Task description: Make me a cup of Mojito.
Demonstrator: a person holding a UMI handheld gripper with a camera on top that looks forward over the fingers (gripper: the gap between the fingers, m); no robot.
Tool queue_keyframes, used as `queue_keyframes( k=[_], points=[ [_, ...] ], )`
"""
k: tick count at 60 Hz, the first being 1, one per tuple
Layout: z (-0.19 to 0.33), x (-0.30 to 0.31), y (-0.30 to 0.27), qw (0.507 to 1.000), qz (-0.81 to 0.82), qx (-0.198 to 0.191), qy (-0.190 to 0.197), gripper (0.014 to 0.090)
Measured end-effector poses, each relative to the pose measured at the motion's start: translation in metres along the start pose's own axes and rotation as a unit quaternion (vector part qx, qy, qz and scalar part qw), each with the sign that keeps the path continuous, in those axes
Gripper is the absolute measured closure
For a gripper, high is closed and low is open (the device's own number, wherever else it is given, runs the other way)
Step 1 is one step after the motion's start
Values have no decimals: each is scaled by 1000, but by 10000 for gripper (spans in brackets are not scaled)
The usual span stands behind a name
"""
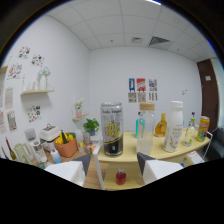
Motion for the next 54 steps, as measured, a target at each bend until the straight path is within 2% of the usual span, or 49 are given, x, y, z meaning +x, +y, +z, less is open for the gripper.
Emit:
queue_keyframes(
  k=[14,18,26,29,33,54],
  points=[
    [57,-10,-35,1000,-2,12,14,190],
    [71,-9,-37,1000,-2,10,17,216],
    [93,-7,-38,1000,0,7,29,303],
    [97,-7,-40,999,-4,9,32,380],
    [99,2,-41,998,-14,10,55,504],
    [96,-1,-43,999,-7,23,43,539]
  ],
)
